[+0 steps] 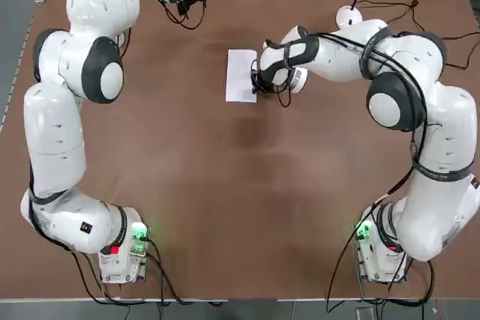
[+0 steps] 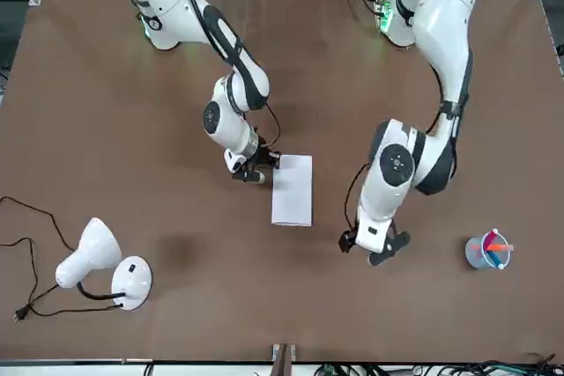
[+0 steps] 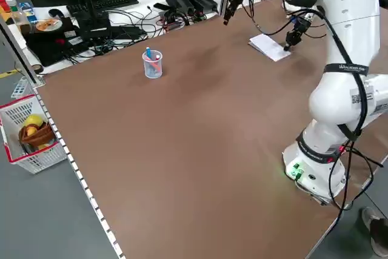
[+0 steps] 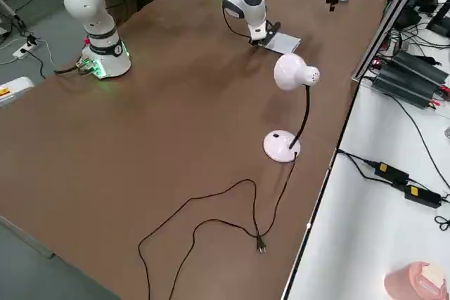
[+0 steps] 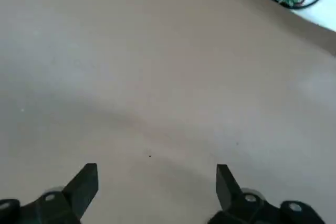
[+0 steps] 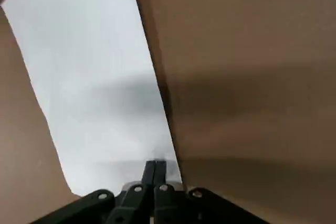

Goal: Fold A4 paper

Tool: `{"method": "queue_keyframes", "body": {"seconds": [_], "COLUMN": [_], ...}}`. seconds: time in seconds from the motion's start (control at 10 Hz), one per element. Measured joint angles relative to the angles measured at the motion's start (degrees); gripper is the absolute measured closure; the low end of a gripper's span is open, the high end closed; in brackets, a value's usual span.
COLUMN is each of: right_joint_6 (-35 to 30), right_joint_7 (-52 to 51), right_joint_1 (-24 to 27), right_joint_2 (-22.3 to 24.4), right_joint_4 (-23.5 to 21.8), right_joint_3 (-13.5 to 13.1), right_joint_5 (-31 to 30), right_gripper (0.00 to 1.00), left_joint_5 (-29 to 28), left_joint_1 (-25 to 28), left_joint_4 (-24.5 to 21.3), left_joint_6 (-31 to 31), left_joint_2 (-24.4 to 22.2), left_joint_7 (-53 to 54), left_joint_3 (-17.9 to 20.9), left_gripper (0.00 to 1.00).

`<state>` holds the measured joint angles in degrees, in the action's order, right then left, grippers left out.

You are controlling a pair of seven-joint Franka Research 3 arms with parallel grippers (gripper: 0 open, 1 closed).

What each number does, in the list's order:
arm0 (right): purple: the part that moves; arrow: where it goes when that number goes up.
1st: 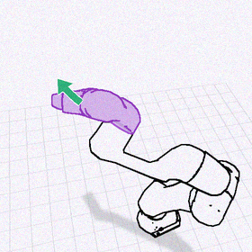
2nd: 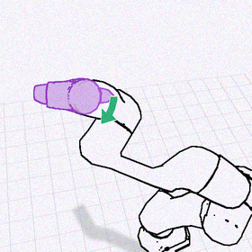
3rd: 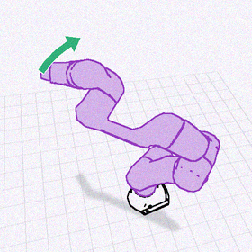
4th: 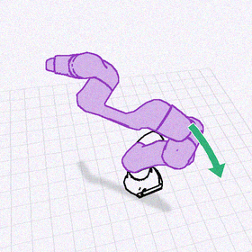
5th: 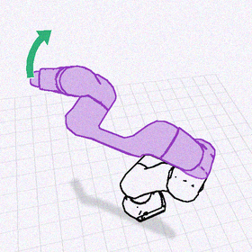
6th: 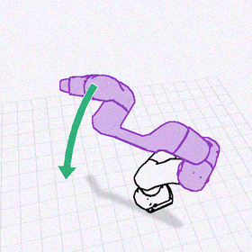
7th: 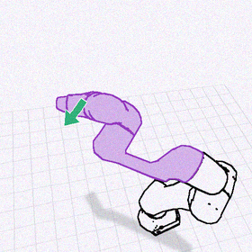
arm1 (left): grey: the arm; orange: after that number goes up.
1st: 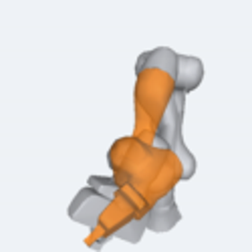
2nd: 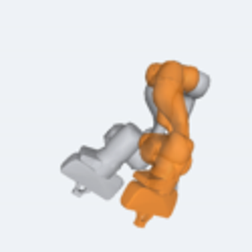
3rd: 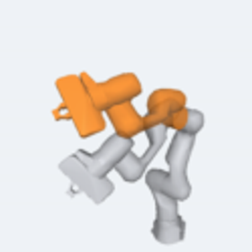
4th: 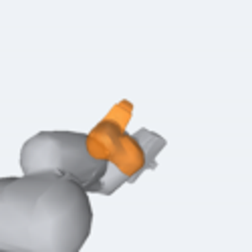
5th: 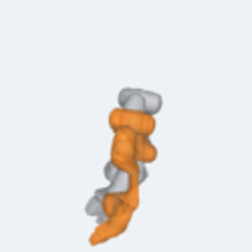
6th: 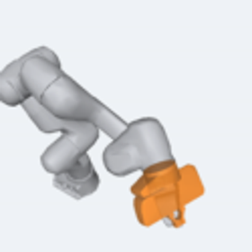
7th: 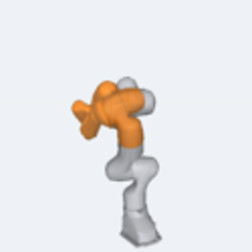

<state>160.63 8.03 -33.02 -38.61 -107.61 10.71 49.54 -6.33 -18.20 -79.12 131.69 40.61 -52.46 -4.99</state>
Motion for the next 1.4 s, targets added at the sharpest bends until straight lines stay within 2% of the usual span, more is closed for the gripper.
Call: {"method": "queue_keyframes", "body": {"seconds": [0.2,0.4,0.7,1.0,1.4], "right_joint_6": [1.11,2.21,2.44,2.58,2.68], "right_joint_7": [-0.2,-1.0,-2.04,-2.72,-4.45], "right_joint_1": [-0.02,0.0,0.09,0.15,1.48], "right_joint_2": [-0.24,-1.4,-4.19,-5.88,-6.9], "right_joint_4": [0.77,2.28,5.9,8.31,10.6], "right_joint_3": [-0.01,-0.07,-0.42,-0.71,-1.65], "right_joint_5": [0.0,-0.02,-0.02,-0.03,-0.04], "right_gripper": [0.97,0.97,0.98,0.98,0.98], "left_joint_5": [0.0,0.06,2.34,4.68,5.0], "left_joint_1": [7.12,13.39,21.21,25.89,26.07], "left_joint_4": [0.76,0.28,-5.89,-7.34,-8.22], "left_joint_6": [0.02,-0.12,-1.44,-13.36,-26.86], "left_joint_2": [-0.13,-2.04,-8.8,-17.19,-29.23], "left_joint_7": [5.18,15.07,35.69,45.76,46.39], "left_joint_3": [-4.91,-6.32,-7.04,-7.08,-7.06], "left_gripper": [0.0,0.0,0.0,0.0,0.0]}}
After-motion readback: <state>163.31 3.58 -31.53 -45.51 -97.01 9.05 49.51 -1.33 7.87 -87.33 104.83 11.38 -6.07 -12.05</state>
